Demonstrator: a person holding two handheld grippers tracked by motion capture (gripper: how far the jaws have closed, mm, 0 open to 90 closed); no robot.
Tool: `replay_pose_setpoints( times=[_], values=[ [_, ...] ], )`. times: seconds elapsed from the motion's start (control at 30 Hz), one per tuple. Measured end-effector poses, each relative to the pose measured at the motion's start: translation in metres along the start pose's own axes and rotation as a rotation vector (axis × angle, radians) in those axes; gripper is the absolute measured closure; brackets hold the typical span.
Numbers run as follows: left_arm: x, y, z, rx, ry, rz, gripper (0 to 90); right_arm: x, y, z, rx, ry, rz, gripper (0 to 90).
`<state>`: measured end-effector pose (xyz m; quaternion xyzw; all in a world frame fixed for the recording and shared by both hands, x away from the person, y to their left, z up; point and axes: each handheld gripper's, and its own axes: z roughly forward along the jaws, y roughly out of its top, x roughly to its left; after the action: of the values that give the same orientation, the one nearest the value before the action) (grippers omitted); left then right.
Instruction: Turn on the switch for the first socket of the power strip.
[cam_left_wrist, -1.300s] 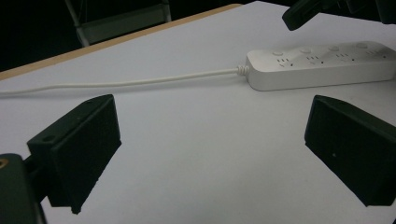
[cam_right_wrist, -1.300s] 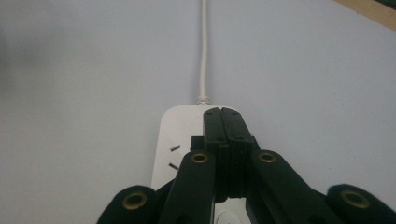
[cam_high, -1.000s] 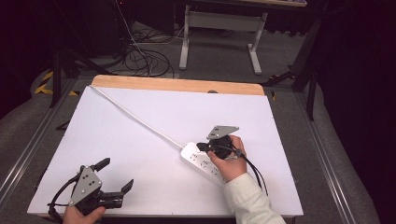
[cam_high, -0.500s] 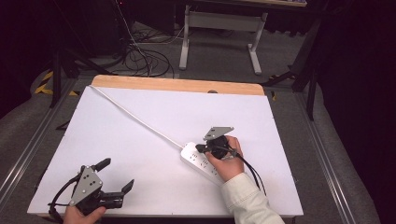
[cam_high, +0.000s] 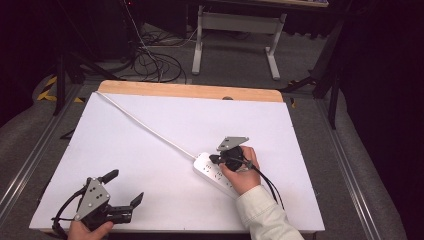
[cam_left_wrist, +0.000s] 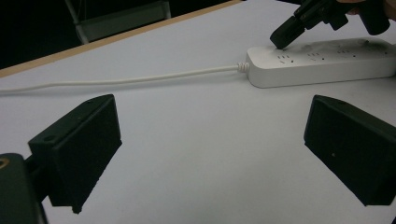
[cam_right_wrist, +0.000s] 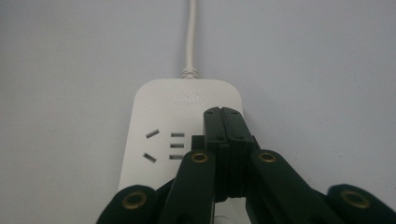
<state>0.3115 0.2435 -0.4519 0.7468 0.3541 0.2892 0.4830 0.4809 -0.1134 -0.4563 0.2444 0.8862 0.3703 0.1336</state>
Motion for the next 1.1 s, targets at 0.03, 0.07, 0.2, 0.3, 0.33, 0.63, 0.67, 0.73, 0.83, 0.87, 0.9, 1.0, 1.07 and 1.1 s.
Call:
replay_pose_setpoints(
  times=[0.03,0.07,0.2,0.3,0.33,0.63,0.67,0.73,0.83,0.87,0.9,1.0,1.07,1.1],
  values=[
    [0.0001,0.0,0.0,0.0,0.0,0.0,4.5,0.0,0.0,0.0,0.0,0.0,0.0,90.0],
    [0.0001,0.0,0.0,0.0,0.0,0.0,4.5,0.0004,-0.0002,0.0003,0.001,-0.002,0.002,90.0],
    [-0.0001,0.0,-0.0001,0.0,0.0,0.0,4.5,0.0,-0.0005,0.0007,0.003,0.001,0.003,90.0],
    [-0.0002,0.0,-0.0002,0.0,0.0,0.0,4.5,-0.0005,-0.0014,0.001,-0.002,0.006,0.003,90.0],
    [-0.0001,0.0,-0.0003,0.001,0.0,0.001,4.5,-0.0003,-0.0017,0.0011,-0.003,0.004,-0.001,90.0],
    [-0.0001,0.0,-0.0005,0.001,0.0,0.001,4.5,-0.0009,-0.0025,0.0016,-0.004,0.006,0.005,90.0],
    [-0.0001,0.0,-0.0004,0.001,0.0,0.001,4.5,-0.0004,-0.0023,0.0018,-0.004,0.007,0.002,90.0],
    [-0.0003,0.0,-0.0004,0.001,-0.001,0.001,4.5,-0.0004,-0.0025,0.0018,-0.003,0.006,-0.004,90.0],
    [-0.0003,0.0,-0.0004,0.001,0.0,0.001,4.5,-0.0003,-0.0026,0.0017,-0.002,0.004,-0.006,90.0],
    [-0.0003,0.0,-0.0004,0.001,0.0,0.0,4.5,0.0007,-0.0024,0.0021,-0.001,0.001,-0.008,90.0],
    [-0.0003,0.0,-0.0004,0.001,0.0,0.0,4.5,0.0011,-0.0023,0.002,0.0,-0.002,-0.011,90.0],
    [-0.0004,0.0,-0.0004,0.001,0.0,0.0,4.5,0.0018,-0.0023,0.0023,0.0,-0.007,-0.017,90.0],
    [-0.0005,0.0,-0.0003,0.002,0.0,0.0,4.5,0.0015,-0.0023,0.0022,0.001,-0.006,-0.015,90.0],
    [-0.0006,0.0,-0.0002,0.002,0.0,0.0,4.5,0.0011,-0.0023,0.0021,0.002,-0.003,-0.01,90.0]
  ],
)
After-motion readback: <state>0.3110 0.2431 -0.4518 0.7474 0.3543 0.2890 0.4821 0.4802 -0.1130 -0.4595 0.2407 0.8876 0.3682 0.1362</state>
